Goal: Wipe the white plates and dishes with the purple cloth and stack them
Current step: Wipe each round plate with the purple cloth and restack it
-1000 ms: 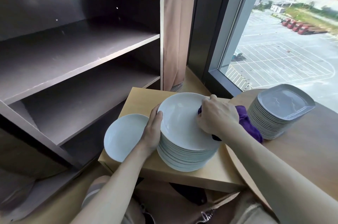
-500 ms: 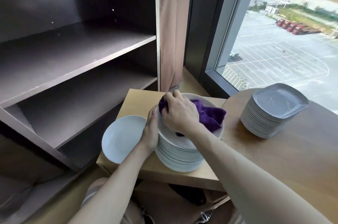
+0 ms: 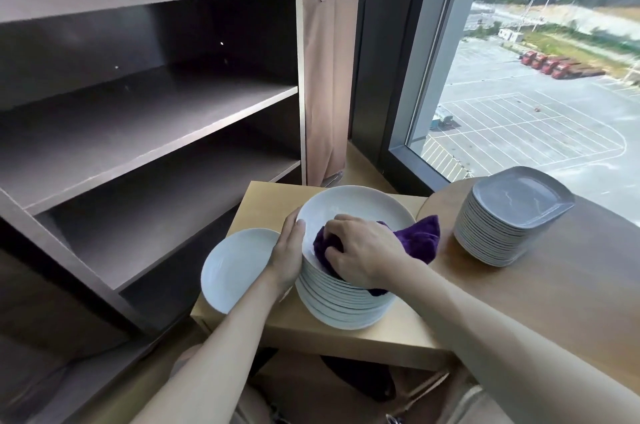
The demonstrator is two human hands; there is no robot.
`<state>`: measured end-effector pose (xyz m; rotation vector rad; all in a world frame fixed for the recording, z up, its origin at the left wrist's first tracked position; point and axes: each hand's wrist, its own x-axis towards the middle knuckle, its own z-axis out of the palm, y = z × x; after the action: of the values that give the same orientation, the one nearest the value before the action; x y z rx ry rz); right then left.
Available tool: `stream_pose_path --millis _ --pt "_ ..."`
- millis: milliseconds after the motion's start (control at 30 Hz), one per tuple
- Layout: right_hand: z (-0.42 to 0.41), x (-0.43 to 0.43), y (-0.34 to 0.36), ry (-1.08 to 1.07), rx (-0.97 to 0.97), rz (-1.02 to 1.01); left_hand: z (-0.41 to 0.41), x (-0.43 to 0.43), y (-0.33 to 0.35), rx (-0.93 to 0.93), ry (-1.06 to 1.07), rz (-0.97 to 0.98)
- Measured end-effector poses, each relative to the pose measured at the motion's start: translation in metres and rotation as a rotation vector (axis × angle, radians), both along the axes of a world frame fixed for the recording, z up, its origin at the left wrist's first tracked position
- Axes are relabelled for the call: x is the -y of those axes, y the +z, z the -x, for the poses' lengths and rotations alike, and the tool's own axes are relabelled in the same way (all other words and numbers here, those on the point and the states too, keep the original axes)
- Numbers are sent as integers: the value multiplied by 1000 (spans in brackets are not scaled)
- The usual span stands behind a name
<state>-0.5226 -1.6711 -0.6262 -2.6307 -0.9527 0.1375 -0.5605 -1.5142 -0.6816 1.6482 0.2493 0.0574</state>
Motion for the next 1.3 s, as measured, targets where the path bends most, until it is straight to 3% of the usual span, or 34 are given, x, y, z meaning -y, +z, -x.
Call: stream_pose_path --millis 300,467,667,833,1033,1300 --pt "-40 33 -5 -280 287 298 -2 -1 -5 6 11 70" --pt "-64 15 -18 -292 375 201 -6 0 -16 13 -4 129" --pt "-65 -25 -21 -314 198 -92 -6 3 -20 71 -31 139" --pt "-34 -54 -20 -237 49 -197 -6 4 -16 27 15 157" --pt "-2 -45 -18 -249 -19 -128 -4 4 -7 -36 -12 138" --pt "8 0 1 -38 -22 51 -2 0 -5 29 60 30"
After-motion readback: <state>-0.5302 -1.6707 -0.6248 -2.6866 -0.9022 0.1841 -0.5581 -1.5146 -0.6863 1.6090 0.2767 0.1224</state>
